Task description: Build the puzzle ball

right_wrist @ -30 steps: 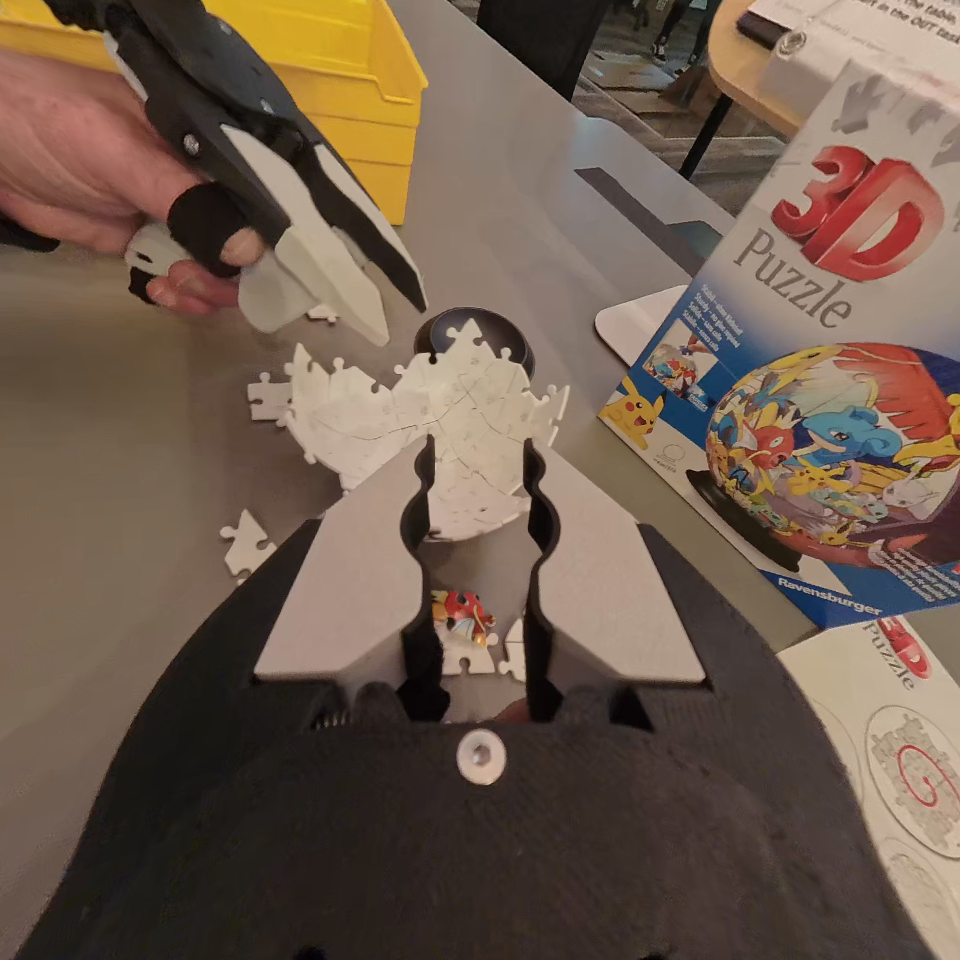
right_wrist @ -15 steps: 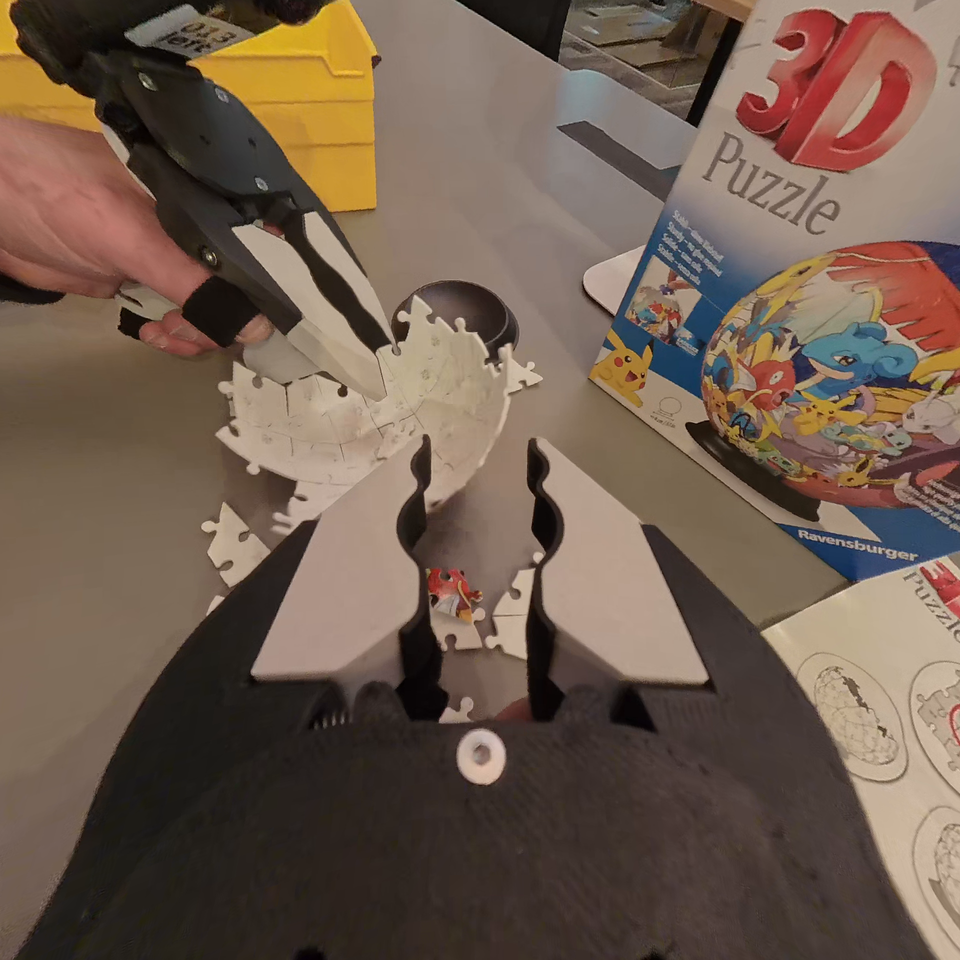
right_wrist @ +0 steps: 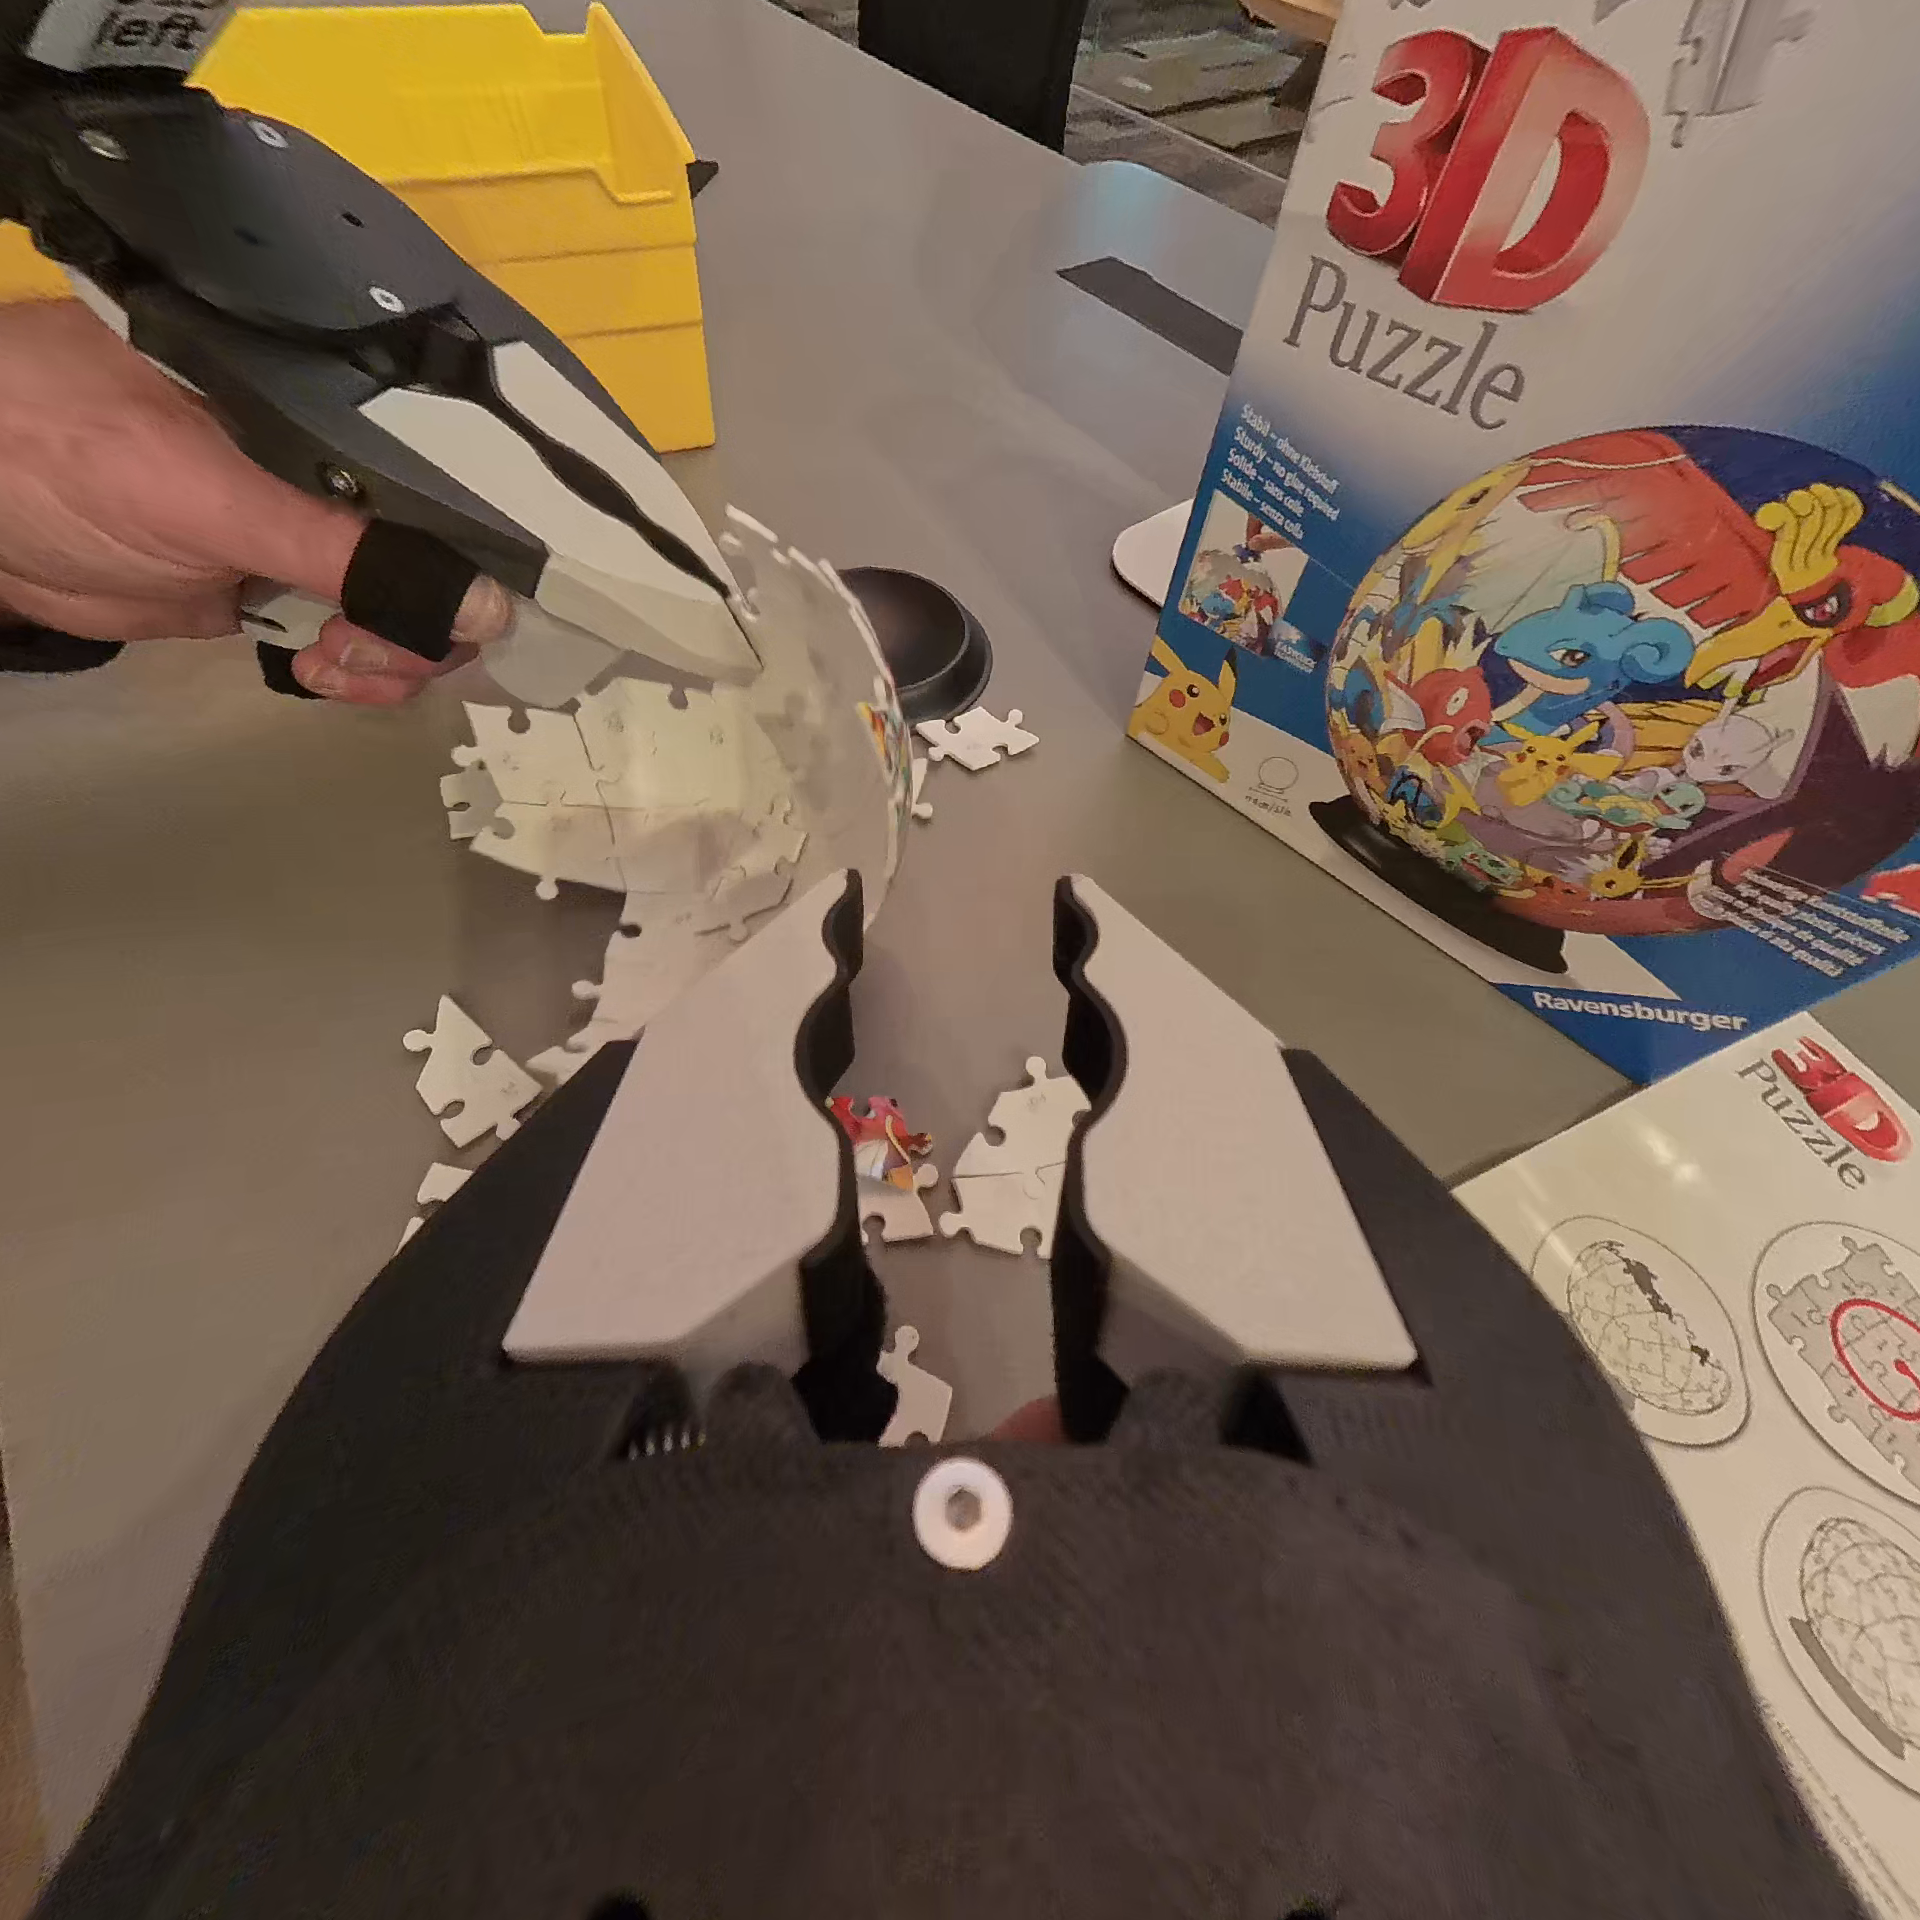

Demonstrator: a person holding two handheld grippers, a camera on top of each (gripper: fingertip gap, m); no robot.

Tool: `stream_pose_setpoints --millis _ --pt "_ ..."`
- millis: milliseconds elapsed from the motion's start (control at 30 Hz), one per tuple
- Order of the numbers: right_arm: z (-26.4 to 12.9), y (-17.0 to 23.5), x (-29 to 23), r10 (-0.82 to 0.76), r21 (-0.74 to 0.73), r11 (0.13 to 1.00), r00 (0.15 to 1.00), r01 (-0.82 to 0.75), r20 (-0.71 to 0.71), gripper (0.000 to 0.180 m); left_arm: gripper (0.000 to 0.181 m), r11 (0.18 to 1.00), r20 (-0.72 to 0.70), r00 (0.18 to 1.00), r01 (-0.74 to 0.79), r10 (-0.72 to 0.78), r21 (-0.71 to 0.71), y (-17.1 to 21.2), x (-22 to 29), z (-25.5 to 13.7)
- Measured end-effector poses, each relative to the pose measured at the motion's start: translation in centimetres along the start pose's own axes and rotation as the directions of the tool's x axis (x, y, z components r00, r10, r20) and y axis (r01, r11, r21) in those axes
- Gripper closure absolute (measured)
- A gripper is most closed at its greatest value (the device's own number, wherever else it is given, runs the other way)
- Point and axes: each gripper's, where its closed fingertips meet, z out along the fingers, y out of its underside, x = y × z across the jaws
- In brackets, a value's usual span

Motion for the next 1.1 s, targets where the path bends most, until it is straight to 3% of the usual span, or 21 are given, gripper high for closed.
stream_pose_setpoints --millis 33,267,500,900,1100 --pt "0.0 0.1 0.0 0.002 -0.001 1.000 1.000 -0.002 0.000 0.144 0.178 0.999 0.017 0.999 -0.031 0.030 0.028 -0.4 -0.1 -0.1" --pt "-0.2 0.1 0.1 -0.010 -0.004 1.000 1.000 0.010 -0.008 0.144 0.179 0.953 0.148 0.974 -0.201 0.170 0.225 -3.6 0.0 -2.0" --pt "-0.1 0.3 0.0 -0.018 -0.013 1.000 1.000 0.018 -0.009 0.143 0.178 0.876 0.303 0.913 -0.367 0.274 0.312 -5.5 0.1 -3.6" --pt "-0.5 0.2 -0.5 -0.058 -0.027 0.998 0.998 0.059 0.006 0.145 0.178 0.905 0.264 0.956 -0.222 0.129 0.362 -4.1 -2.0 -3.1" --pt "-0.4 1.1 -1.9 -0.061 -0.075 0.995 0.994 0.068 0.092 0.147 0.178 0.919 0.246 0.968 -0.134 0.042 0.371 -3.8 -2.9 -3.2"
